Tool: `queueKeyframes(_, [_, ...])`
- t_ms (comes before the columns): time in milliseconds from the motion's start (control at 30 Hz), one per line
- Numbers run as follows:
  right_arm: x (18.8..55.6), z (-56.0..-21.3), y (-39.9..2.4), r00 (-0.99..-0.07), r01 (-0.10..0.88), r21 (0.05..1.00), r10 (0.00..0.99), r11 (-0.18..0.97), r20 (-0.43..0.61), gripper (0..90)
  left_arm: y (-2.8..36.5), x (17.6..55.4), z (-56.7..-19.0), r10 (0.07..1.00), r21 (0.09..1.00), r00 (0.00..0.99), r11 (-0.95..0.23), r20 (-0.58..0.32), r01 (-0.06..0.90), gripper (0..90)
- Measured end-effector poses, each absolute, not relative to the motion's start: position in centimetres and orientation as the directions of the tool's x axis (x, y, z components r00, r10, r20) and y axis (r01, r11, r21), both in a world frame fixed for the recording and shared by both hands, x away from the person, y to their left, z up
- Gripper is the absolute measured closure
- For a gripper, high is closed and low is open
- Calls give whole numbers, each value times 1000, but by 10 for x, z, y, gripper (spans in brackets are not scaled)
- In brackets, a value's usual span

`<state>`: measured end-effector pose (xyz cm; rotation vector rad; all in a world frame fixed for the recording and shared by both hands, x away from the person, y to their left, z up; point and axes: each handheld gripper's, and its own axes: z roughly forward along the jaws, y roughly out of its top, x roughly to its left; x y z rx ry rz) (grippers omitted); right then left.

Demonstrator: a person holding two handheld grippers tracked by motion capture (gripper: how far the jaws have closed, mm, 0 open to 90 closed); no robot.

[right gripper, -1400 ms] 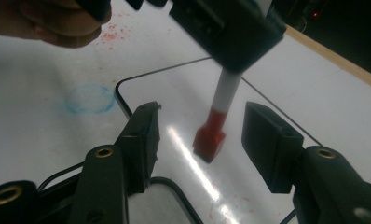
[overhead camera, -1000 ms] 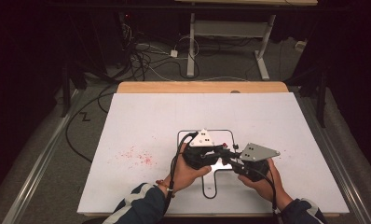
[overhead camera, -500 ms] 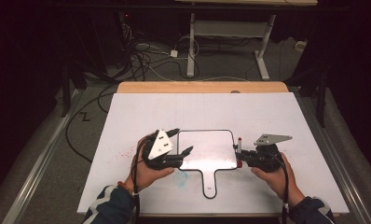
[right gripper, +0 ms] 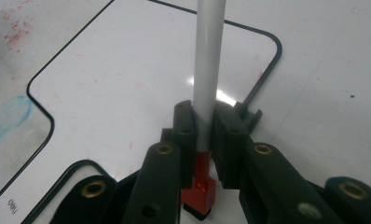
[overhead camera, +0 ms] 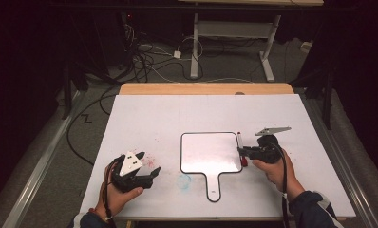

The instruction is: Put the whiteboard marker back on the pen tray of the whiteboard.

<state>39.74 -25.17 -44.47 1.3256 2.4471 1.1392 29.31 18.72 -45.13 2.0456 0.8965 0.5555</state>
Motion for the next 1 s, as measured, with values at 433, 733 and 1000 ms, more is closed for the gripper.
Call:
queueKeyframes(433, [399,-464,-238,-538,649,684,836,334,102,784,172,293,-461,715,761,692,-504,102,408,229])
queueKeyframes(733, [395,-457,-227,-568,557,705,821,439,-62,639,169,293,-461,704,760,703,-511,100,402,229])
queueKeyframes(1000, [406,-465,-215,-616,501,695,777,516,-133,565,168,294,-461,703,763,705,-507,97,401,229])
